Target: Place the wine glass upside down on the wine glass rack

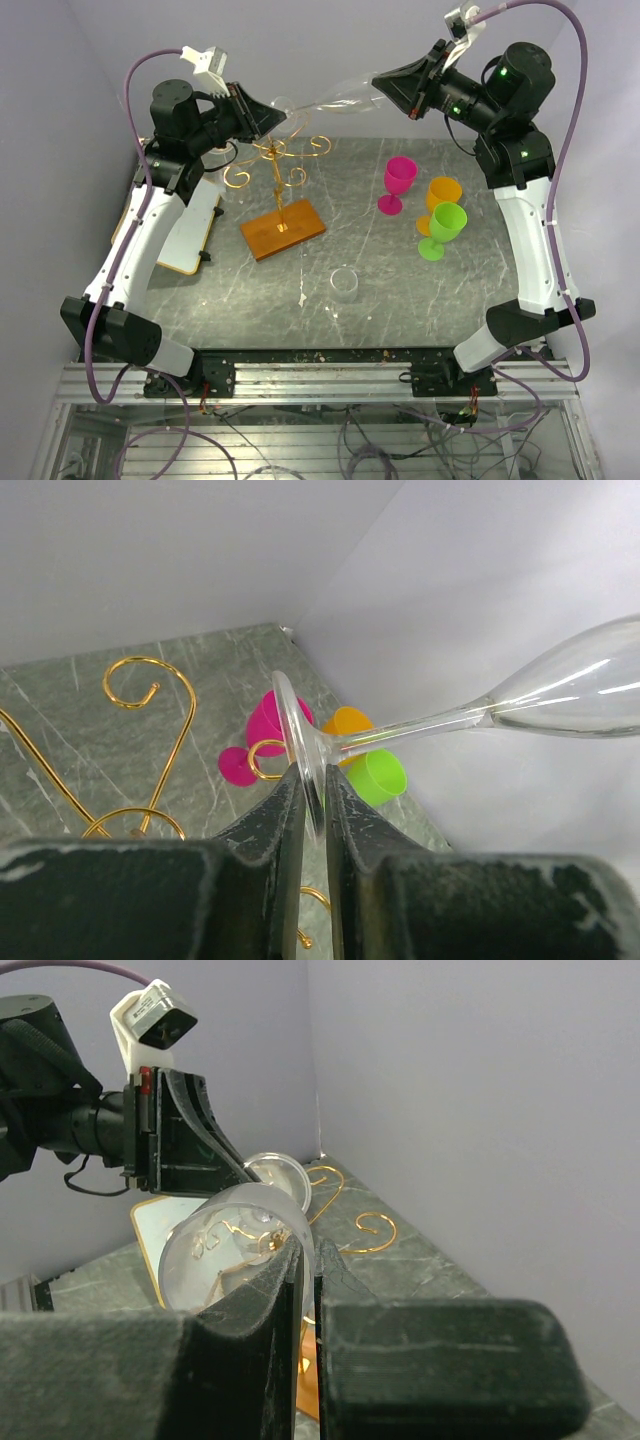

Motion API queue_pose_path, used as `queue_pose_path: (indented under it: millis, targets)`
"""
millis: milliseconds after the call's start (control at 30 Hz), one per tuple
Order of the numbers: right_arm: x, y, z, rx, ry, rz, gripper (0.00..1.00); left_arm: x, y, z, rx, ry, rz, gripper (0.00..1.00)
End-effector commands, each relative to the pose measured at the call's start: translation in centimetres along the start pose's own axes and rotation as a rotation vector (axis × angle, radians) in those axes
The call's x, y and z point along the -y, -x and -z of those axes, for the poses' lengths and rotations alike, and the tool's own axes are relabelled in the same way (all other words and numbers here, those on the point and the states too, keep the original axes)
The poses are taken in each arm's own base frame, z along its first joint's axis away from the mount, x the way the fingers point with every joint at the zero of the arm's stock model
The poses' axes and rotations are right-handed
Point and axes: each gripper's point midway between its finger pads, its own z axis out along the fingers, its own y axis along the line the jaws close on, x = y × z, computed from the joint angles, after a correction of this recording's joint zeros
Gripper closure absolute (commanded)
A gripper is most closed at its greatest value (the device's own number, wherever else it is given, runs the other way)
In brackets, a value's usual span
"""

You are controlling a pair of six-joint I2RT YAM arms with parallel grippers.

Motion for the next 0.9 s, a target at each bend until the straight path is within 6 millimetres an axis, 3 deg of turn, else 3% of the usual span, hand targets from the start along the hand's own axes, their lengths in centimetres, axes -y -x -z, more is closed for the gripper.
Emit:
queue_pose_path:
  millis: [0,100,233,567,733,867]
  targets:
    - [0.0,0.4,-0.1,0.019,-0.003,0.019,1.00,1.3,0.5,0.4,0.009,-0.040,-0.011,0.82]
    - [0.1,0.2,-0.1,0.016,-0.007,0.022,1.00,1.4,0.6,0.4,0.011,-0.049,-0.012,0.92]
    - [0.1,-0.1,0.0,0.010,-0.005,0.038,1.00,1.4,1.0,0.8,0.027,-0.054,0.001,0.93]
    - [0.0,-0.4,1.4,-0.016,-0.035,0.107,0.51,-0.3,3.5,2.4,0.088,0.001,-0.088,0.93]
    - [0.7,0.4,2.8,-0.022,-0.115,0.162,0.42,-1.4,5.7,3.9,0.139,0.080,-0.161,0.93]
    - [2.3,0.0,4.3,-0.056,-0.233,0.212,0.39,-2.8,8.2,6.0,0.192,0.209,-0.259,0.93]
